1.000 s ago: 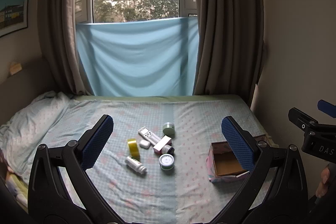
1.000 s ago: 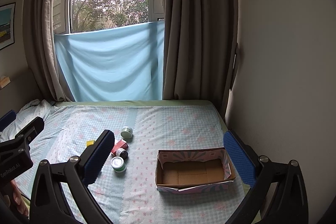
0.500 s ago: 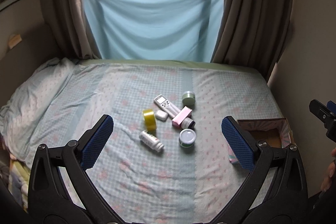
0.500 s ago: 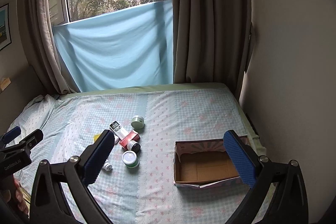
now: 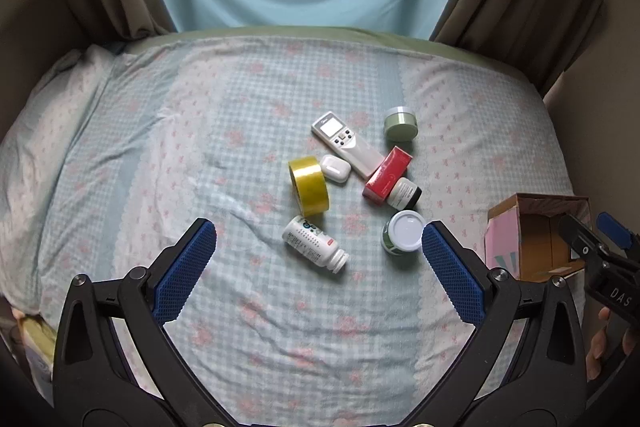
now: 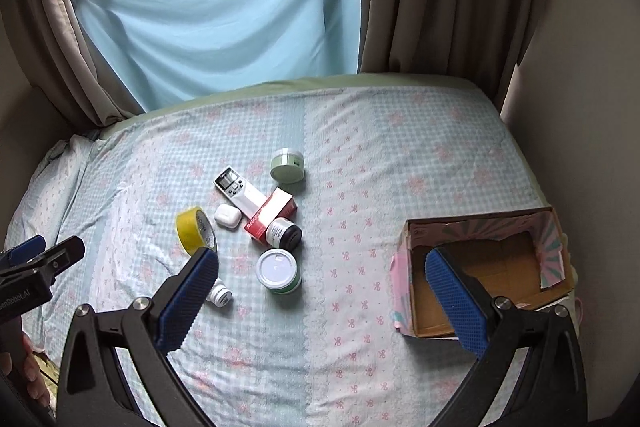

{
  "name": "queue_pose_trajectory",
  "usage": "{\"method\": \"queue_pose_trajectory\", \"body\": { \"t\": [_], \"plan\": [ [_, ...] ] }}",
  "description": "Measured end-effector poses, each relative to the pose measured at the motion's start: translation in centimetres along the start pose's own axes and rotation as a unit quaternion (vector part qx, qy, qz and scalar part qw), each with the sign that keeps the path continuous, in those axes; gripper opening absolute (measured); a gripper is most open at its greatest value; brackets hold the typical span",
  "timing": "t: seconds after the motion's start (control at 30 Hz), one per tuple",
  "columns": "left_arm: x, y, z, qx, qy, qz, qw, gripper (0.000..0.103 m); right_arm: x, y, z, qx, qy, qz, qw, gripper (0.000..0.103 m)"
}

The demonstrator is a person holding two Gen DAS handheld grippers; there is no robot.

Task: Organize rigid objects
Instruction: 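Grasp the yellow tape roll with the left gripper while the right grasps the white-lidded jar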

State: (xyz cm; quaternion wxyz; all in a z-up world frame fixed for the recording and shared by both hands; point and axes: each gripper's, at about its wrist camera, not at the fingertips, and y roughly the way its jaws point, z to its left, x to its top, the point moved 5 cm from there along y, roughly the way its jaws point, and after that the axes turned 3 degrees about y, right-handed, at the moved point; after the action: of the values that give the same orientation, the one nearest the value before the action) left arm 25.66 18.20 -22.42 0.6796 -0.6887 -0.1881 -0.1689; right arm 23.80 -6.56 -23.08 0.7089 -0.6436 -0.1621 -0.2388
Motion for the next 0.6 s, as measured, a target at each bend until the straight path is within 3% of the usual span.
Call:
{"method": "queue_pose_trajectory", "body": {
  "t": [0.23, 0.43, 0.6],
  "plan": [
    [1.7, 10.7, 2.2, -0.005, -0.017, 0.066, 0.9977, 0.102, -1.6, 10.5, 2.5, 0.005, 0.002, 0.102, 0.995, 0.103],
    [1.2, 18.8, 3.1, -0.007, -0.04, 0.115, 0.9926, 0.102, -3.8, 19.5, 3.7, 0.015, 0.029, 0.187, 0.982, 0.103],
    [0.5, 23.9, 3.1, 0.0, -0.048, 0.148, 0.9878, 0.102, -5.8, 24.8, 4.0, 0.003, 0.034, 0.234, 0.972, 0.103]
  ]
}}
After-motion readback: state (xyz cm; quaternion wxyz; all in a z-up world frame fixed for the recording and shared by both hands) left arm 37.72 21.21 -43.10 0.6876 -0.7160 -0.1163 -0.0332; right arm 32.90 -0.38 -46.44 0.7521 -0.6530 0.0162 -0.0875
